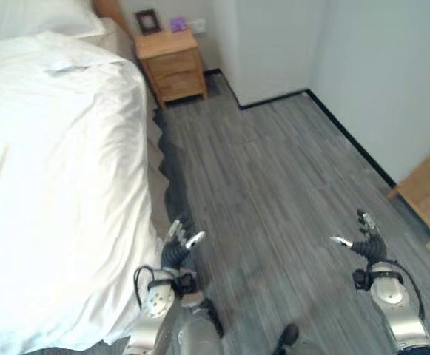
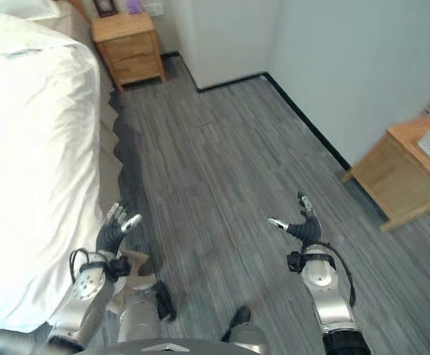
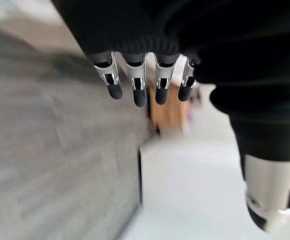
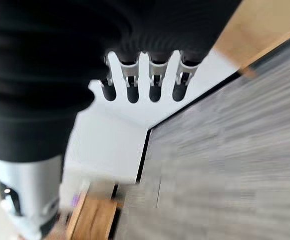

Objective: Making the bed.

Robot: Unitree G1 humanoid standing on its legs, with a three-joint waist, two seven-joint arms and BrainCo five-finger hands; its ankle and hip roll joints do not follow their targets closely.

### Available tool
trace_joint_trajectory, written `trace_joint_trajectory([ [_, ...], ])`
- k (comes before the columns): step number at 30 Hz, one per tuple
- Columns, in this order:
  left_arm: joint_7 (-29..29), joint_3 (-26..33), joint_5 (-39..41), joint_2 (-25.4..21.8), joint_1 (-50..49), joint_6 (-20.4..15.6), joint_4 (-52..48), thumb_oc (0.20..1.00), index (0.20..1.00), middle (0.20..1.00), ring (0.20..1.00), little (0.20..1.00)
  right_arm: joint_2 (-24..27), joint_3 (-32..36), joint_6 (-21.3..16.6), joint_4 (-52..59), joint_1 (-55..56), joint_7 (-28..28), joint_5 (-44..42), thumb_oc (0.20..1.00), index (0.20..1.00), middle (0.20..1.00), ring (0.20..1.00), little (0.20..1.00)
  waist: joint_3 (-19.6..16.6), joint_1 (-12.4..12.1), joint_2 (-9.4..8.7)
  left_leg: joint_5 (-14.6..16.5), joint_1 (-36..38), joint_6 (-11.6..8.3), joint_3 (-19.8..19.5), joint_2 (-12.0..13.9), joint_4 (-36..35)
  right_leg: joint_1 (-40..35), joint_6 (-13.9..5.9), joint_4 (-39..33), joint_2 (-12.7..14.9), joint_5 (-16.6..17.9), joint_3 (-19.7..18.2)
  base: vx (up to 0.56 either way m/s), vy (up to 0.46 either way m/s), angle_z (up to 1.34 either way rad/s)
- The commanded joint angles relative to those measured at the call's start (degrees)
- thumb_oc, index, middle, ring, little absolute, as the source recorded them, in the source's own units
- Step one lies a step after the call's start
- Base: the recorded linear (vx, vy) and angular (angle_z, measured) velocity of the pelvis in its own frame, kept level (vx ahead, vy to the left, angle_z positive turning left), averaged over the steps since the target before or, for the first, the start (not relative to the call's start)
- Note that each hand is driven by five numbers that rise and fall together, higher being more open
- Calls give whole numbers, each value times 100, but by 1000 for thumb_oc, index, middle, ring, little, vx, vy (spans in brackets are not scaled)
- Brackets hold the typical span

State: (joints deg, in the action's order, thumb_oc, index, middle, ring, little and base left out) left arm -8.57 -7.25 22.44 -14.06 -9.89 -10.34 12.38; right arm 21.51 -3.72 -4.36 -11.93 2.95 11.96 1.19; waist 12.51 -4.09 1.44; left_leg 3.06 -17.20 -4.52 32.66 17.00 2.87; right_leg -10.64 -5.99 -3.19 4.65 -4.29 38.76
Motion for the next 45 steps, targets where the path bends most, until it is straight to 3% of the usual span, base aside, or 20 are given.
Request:
trace_joint_trajectory([
  [1, 106, 209, 284, -226, 143, -151, -409, 1000, 1000, 1000, 1000, 1000, 213, 149, -248, 472, -2, 66, 77, 1000, 1000, 1000, 1000, 1000, -59, -98, 5, -1122, 344, -339, -249, 22, -599, -598, -610, 14, 703, -171, -529, 383, 183, 12],
  [5, 99, 213, 326, -220, -26, -84, -362, 1000, 1000, 1000, 1000, 1000, 100, 73, -235, 663, 19, 6, 267, 1000, 1000, 1000, 1000, 1000, -131, -286, -116, -1381, 539, -174, -329, -202, -442, -780, -850, 755, 1215, 57, -592, 389, 258, -1],
  [7, 112, 17, 203, -407, 137, -29, -201, 1000, 1000, 1000, 1000, 1000, -73, -89, -185, 696, -77, -8, 365, 1000, 1000, 1000, 1000, 1000, 9, -14, -263, -942, 1158, 267, -287, -773, -524, -54, -844, 2771, 2051, 1030, -1150, 502, 477, 19],
  [9, 112, 24, 203, -410, 147, -32, -194, 1000, 1000, 1000, 1000, 1000, -77, -93, -184, 692, -90, -7, 366, 1000, 1000, 1000, 1000, 1000, 14, -39, -289, -941, 1168, 283, -248, -801, -542, 5, -853, 2835, 2097, 1013, -1207, 119, 140, 59],
  [10, 136, -22, 133, -470, 201, -27, -173, 1000, 1000, 1000, 1000, 1000, -107, -123, -195, 679, -131, -25, 353, 1000, 1000, 1000, 1000, 1000, 26, 39, -270, -827, 1308, 338, -282, -859, -590, 179, -878, 3112, 2137, 1239, -1286, 310, 205, 52],
  [11, 171, -93, 45, -590, 330, -54, -269, 1000, 1000, 1000, 1000, 1000, -116, -181, -220, 658, -197, -50, 374, 1000, 1000, 1000, 1000, 1000, 96, 196, -253, -683, 1504, 349, -370, -871, -671, 733, -777, 3407, 2007, 1018, -1424, 399, 224, 30],
  [13, 219, -191, -5, -684, 499, -77, -440, 1000, 1000, 1000, 1000, 1000, -99, -130, -229, 642, -180, -23, 381, 1000, 1000, 1000, 1000, 1000, 191, 401, -300, -569, 1718, 221, -528, -878, -719, 1129, -664, 2770, 1637, 494, -1106, 399, 105, 40],
  [15, 216, -208, 1, -673, 534, -71, -449, 1000, 1000, 1000, 1000, 1000, -96, -117, -234, 630, -157, -8, 378, 1000, 1000, 1000, 1000, 1000, 199, 476, -338, -516, 1795, 153, -632, -898, -720, 1223, -621, 2365, 1476, 397, -1033, 276, -39, 88],
  [17, 231, -193, -1, -641, 595, -65, -420, 1000, 1000, 1000, 1000, 1000, -96, -74, -231, 589, -74, 2, 371, 1000, 1000, 1000, 1000, 1000, 168, 627, -468, -363, 2006, -11, -787, -937, -738, 1423, -652, 1155, 1338, 579, -969, 385, -147, 101],
  [20, 263, -51, -71, -614, 625, -76, -331, 1000, 1000, 1000, 1000, 1000, -112, -42, -186, 550, -11, 2, 422, 1000, 1000, 1000, 1000, 1000, 74, 778, -565, -103, 2327, -183, -839, -924, -786, 1664, -805, 234, 1294, 1135, -916, 326, -90, 76],
  [28, 273, 201, -188, -469, 486, -92, 4, 1000, 1000, 1000, 1000, 1000, -210, 224, -124, 551, 498, -53, 639, 1000, 1000, 1000, 1000, 1000, -75, 1198, -530, 541, 3325, -155, -1218, -1300, -766, 1961, -784, 128, 1257, 1523, -1110, 434, -28, 40],
  [33, 336, 315, -107, -433, 387, -89, 24, 1000, 1000, 1000, 1000, 1000, -122, 210, -87, 428, 526, -146, 643, 1000, 1000, 1000, 1000, 1000, -171, 1267, -411, 889, 3823, -290, -1223, -1205, -722, 1930, -782, 29, 1291, 1622, -839, 423, -132, 41],
  [34, 296, 273, -94, -375, 401, -85, 110, 1000, 1000, 1000, 1000, 1000, -88, 154, -102, 376, 534, -184, 553, 1000, 1000, 1000, 1000, 1000, -246, 1349, -344, 1009, 3878, -424, -1309, -986, -301, 1857, -654, 22, 1160, 1518, -975, 442, -216, -1],
  [35, 271, 258, -81, -341, 446, -86, 144, 1000, 1000, 1000, 1000, 1000, -47, 170, -109, 364, 546, -185, 515, 1000, 1000, 1000, 1000, 1000, -263, 1406, -292, 817, 3830, -548, -1362, -817, 82, 1796, -555, 0, 1068, 1449, -1029, 567, -340, 15],
  [37, 236, 284, 10, -304, 447, -110, 113, 1000, 1000, 1000, 1000, 1000, 56, 152, -118, 319, 524, -178, 463, 1000, 1000, 1000, 1000, 1000, -244, 1341, -137, 51, 3605, -756, -1514, -297, 1356, 1468, -297, -54, 747, 1179, -1049, 338, -322, 4],
  [38, 212, 299, 103, -271, 405, -109, 63, 1000, 1000, 1000, 1000, 1000, 129, 109, -135, 322, 469, -168, 440, 1000, 1000, 1000, 1000, 1000, -203, 1246, -139, -560, 3180, -822, -1731, -123, 2250, 1234, -60, -130, 598, 995, -1025, 345, -364, -18],
  [39, 183, 323, 198, -249, 363, -112, -31, 1000, 1000, 1000, 1000, 1000, 194, 67, -167, 390, 418, -186, 380, 1000, 1000, 1000, 1000, 1000, -100, 1102, -205, -876, 2789, -763, -2064, -210, 3058, 1011, 108, -179, 507, 861, -1100, 636, -432, -37],
  [40, 128, 429, 392, -164, 278, -184, -169, 1000, 1000, 1000, 1000, 1000, 269, 82, -155, 482, 312, -193, 327, 1000, 1000, 1000, 1000, 1000, 72, 792, -400, -657, 2041, -582, -2516, -544, 3928, 647, 224, -181, 435, 580, -1419, 519, -282, -57],
  [42, 74, 451, 451, -140, 263, -209, -177, 1000, 1000, 1000, 1000, 1000, 293, 65, -143, 472, 251, -199, 335, 1000, 1000, 1000, 1000, 1000, 147, 682, -493, -481, 1549, -494, -2605, -718, 4167, 556, 208, -181, 464, 510, -1574, 365, -101, -76],
  [45, -32, 565, 519, -91, 160, -254, -186, 1000, 1000, 1000, 1000, 1000, 340, -18, -129, 442, 106, -195, 369, 1000, 1000, 1000, 1000, 1000, 246, 408, -495, -304, 937, -390, -2404, -764, 3542, 378, 113, -181, 362, 320, -1920, 336, 34, -74],
])
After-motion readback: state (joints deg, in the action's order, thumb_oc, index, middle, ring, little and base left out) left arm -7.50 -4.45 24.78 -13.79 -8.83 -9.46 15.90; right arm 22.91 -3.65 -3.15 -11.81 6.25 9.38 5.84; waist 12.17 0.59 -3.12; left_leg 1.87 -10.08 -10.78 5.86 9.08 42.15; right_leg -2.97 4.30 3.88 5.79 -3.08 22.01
